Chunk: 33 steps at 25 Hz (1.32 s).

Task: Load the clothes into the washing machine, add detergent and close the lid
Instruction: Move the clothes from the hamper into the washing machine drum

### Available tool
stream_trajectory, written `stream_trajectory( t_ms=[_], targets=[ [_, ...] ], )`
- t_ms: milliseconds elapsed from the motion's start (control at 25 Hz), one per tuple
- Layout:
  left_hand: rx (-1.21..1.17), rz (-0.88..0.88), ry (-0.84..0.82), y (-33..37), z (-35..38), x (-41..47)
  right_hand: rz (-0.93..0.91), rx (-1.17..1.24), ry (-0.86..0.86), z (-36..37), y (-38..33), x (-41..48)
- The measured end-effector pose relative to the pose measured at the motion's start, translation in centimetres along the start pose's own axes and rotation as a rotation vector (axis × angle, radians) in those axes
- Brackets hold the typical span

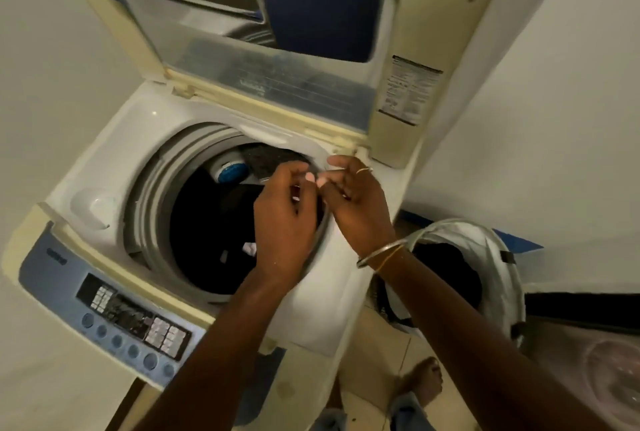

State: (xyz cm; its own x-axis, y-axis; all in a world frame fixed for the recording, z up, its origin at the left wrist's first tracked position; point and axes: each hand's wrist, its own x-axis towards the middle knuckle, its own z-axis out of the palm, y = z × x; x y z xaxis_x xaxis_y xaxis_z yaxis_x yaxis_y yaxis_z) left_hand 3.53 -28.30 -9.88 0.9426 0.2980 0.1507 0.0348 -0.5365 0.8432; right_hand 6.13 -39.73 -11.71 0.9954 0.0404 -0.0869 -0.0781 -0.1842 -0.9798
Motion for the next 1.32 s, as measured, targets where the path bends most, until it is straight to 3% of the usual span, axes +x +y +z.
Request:
stream_trajectory(
  t_ms=[200, 360, 520, 720, 920, 1080, 1200, 1320],
  targets=[
    [-0.149, 0.195, -0.05, 7.8, 7.9, -3.4, -0.088, 0.138, 0.327, -9.3, 1.6, -3.0],
    [-0.133, 0.167, -0.271, 8.8, 16.8, -7.1, 0.096, 0.136, 0.494, -16.6, 8.7, -5.5],
    [0.013, 0.076, -0.47, 3.8, 26.5, -10.7, 0.26, -0.039, 0.528, -21.5, 18.3, -7.3],
    [0.252, -0.113, -0.8, -6.1, 36.8, -14.4, 0.51, -0.245, 0.325, -24.9, 33.3, -7.7],
    [0.54, -0.117, -1.017, -15.6, 44.2, -16.0, 0.587, -0.434, 0.122, -26.5, 45.8, -7.1],
    [0.709, -0.177, -1.185, -23.6, 48.4, -16.8, 0.754, -0.736, -0.107, -26.7, 56.3, -6.1],
    [0.85, -0.086, -1.267, -27.8, 50.6, -17.8, 0.739, -0.698, -0.123, -25.7, 62.4, -5.7],
    [0.796, -0.094, -1.29, -29.8, 52.8, -18.4, 0.801, -0.681, -0.207, -24.6, 66.2, -5.3]
  ],
)
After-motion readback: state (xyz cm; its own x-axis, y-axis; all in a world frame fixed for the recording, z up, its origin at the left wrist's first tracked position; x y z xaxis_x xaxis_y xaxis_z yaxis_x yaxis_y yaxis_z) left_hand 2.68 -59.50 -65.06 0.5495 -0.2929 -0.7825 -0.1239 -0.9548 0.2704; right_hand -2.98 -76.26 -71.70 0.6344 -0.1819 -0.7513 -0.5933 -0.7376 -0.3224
